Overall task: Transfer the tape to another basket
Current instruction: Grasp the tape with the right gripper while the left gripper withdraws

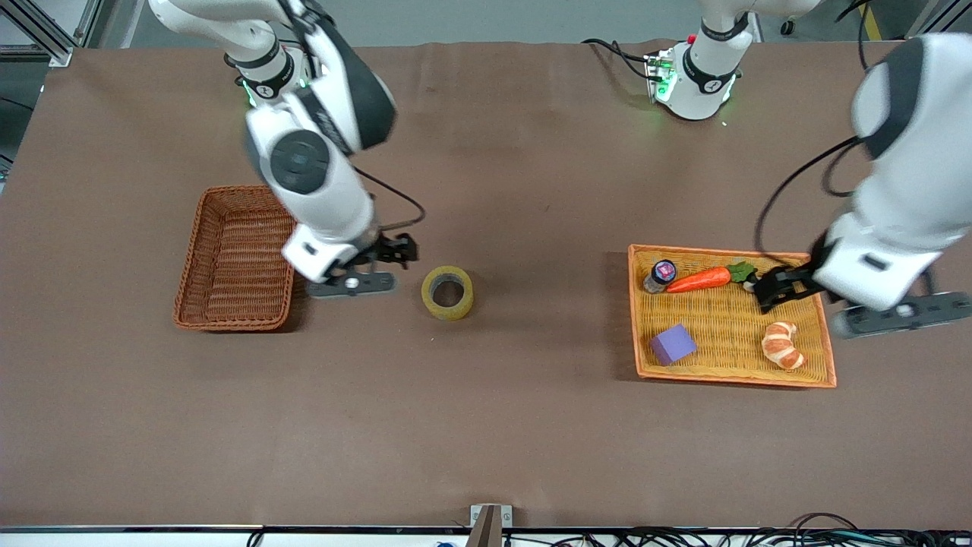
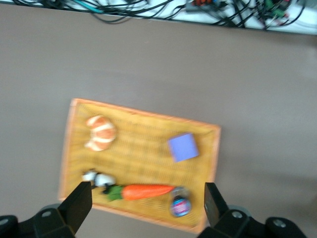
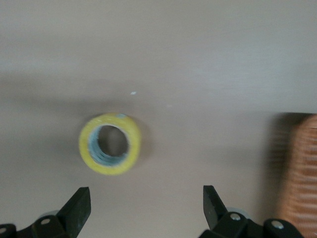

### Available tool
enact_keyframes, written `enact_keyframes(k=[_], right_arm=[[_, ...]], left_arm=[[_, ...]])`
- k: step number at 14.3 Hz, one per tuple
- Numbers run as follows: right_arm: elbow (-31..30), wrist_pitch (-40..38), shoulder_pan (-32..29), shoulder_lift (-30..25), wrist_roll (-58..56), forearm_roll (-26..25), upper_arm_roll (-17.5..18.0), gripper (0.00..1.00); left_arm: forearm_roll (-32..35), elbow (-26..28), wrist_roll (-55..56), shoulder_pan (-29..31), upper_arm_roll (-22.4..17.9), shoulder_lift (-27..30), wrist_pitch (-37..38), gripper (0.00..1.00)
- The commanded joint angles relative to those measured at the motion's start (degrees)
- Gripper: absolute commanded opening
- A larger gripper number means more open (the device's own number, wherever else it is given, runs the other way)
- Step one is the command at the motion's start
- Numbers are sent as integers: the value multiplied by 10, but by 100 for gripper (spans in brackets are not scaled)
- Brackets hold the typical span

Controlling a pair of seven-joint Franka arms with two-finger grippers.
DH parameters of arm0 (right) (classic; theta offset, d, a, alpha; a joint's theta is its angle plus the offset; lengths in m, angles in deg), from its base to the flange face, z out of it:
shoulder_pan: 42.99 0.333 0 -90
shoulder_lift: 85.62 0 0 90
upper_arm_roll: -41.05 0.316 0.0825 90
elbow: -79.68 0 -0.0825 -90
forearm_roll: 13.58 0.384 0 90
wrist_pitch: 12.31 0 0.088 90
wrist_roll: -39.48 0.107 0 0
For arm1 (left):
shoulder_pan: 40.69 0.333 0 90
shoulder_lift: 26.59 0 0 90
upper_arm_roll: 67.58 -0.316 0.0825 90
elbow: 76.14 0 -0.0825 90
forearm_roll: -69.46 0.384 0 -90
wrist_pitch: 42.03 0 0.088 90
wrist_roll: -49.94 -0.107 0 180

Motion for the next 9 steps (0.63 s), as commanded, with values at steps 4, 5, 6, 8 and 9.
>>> enact_keyframes(k=[4,5,6,8,9], right_arm=[[-37,167,28,101,33,2,-5,100],[-65,206,34,104,33,2,-5,100],[-89,240,36,104,32,1,-5,100],[-111,283,37,112,31,1,-5,100],[-111,286,37,117,30,0,-5,100]], left_arm=[[-56,55,-83,58,9,80,70,100],[-55,79,-97,59,7,100,65,100],[-55,101,-102,58,7,116,60,100],[-54,158,-103,61,7,154,35,100],[-54,176,-110,64,8,171,30,100]])
